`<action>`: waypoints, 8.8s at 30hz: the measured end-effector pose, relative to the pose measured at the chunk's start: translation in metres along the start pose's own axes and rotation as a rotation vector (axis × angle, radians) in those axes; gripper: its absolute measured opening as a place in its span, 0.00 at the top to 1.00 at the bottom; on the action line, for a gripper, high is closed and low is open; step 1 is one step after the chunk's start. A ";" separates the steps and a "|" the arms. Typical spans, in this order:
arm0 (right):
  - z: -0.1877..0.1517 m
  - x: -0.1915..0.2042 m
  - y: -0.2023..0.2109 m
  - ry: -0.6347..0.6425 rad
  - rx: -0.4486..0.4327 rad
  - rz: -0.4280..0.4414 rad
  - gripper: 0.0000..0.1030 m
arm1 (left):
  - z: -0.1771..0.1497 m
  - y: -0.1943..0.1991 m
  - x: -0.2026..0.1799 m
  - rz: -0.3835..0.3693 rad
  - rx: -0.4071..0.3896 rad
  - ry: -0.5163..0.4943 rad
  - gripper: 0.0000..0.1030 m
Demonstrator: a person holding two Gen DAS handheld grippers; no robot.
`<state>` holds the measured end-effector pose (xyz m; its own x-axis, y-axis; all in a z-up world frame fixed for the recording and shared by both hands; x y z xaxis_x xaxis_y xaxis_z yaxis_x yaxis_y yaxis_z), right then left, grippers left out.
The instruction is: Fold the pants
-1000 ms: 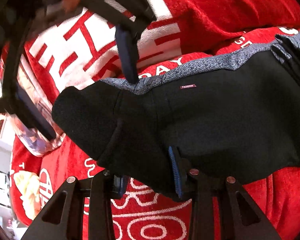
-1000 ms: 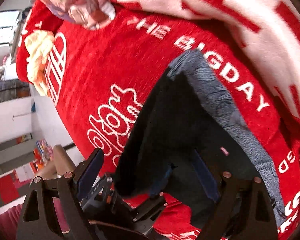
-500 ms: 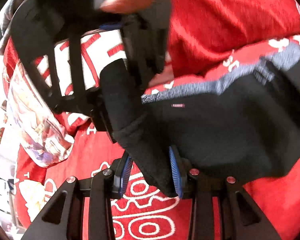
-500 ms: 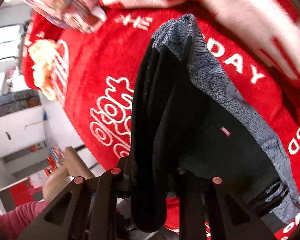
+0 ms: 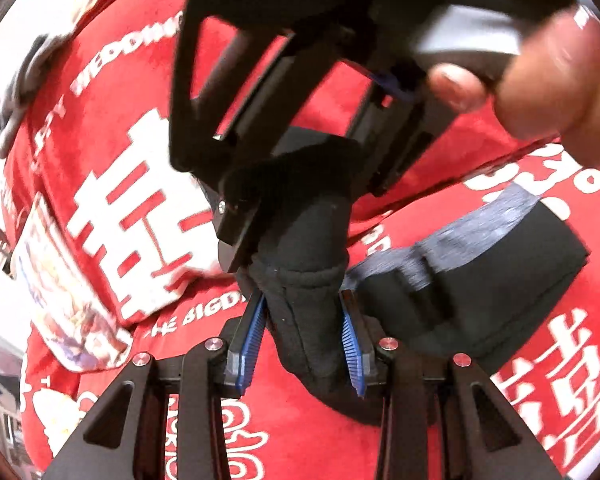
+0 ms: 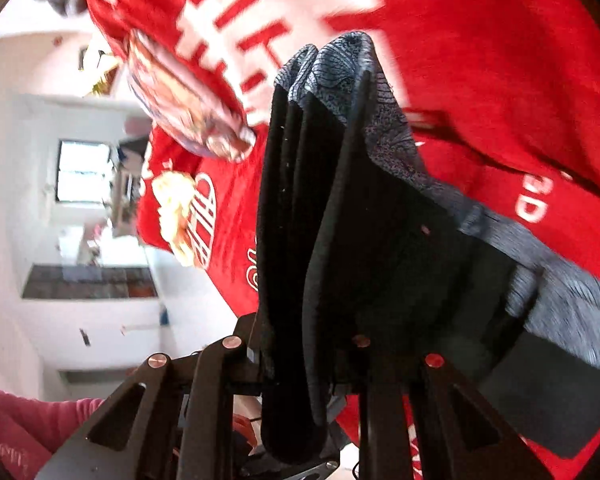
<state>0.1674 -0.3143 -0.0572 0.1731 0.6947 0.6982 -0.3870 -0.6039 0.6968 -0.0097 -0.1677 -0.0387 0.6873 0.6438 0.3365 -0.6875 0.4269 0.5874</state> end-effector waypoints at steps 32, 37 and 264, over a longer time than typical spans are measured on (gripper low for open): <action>-0.145 -0.251 0.149 -0.322 -0.355 0.096 0.79 | 0.032 -0.015 -0.250 -0.183 0.012 -0.363 0.63; -0.166 -0.284 0.137 -0.478 -0.309 -0.027 0.60 | 0.023 -0.025 -0.233 -0.255 0.137 -0.255 0.36; -0.257 -0.089 0.129 -0.302 -0.200 -0.704 0.11 | -0.040 0.051 0.001 -0.192 0.645 0.306 0.00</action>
<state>-0.1306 -0.3536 -0.0722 0.6652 0.7337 0.1389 -0.2461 0.0397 0.9684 -0.0535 -0.1194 -0.0380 0.6206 0.7839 0.0191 -0.2225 0.1527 0.9629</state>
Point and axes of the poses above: each gripper's, at about its wrist camera, not at the fingertips, and y roughly against the way its jaws point, x to its left, z to its top, the point moved 1 cm from there along -y, roughly the way its jaws point, and after that the axes turned 10 degrees about -x, right-handed, at the moved point
